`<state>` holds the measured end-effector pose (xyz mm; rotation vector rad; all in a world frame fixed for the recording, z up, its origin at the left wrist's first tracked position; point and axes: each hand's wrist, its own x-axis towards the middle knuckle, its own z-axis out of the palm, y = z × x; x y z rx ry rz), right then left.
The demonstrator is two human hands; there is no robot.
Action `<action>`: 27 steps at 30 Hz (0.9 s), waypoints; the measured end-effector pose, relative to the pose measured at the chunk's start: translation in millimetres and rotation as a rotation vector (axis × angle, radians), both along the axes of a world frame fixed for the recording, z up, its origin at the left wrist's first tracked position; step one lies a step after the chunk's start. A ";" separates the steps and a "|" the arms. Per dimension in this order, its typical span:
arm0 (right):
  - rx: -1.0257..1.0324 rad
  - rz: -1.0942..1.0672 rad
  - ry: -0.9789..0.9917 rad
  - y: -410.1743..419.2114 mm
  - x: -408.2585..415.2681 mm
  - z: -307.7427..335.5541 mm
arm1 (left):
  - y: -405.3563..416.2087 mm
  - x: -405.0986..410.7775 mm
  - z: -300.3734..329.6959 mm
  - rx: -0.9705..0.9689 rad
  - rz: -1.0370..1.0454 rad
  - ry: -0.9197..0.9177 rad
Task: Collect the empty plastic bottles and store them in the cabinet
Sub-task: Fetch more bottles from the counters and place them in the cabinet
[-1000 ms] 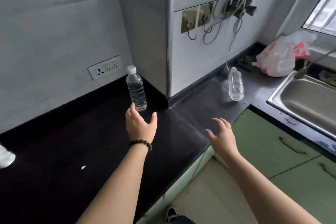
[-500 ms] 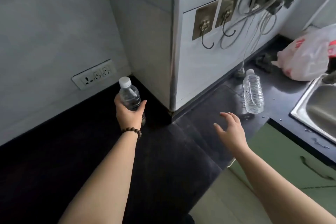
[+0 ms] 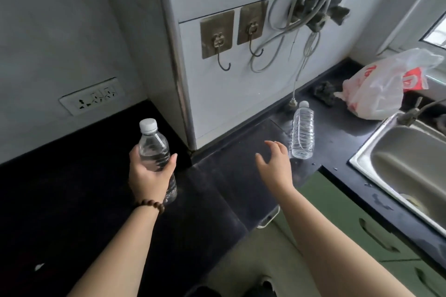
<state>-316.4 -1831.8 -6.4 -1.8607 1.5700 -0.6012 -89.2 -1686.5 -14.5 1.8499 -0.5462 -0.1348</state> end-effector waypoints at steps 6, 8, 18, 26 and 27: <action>-0.137 -0.030 -0.057 -50.6 -41.6 4.9 | -21.1 -72.1 12.7 -0.034 0.026 -0.005; -0.147 -0.066 -0.060 -77.1 -60.2 2.9 | -34.9 -94.8 16.6 -0.038 0.022 0.002; 0.120 -0.017 0.057 -180.7 -78.7 -21.3 | -113.9 -158.2 29.0 0.060 -0.040 -0.082; 0.152 -0.071 0.260 -195.8 -64.7 -39.7 | -131.5 -163.4 25.1 0.083 -0.028 -0.105; 0.161 -0.076 0.270 -196.0 -62.9 -39.5 | -131.6 -163.7 23.6 0.089 -0.022 -0.099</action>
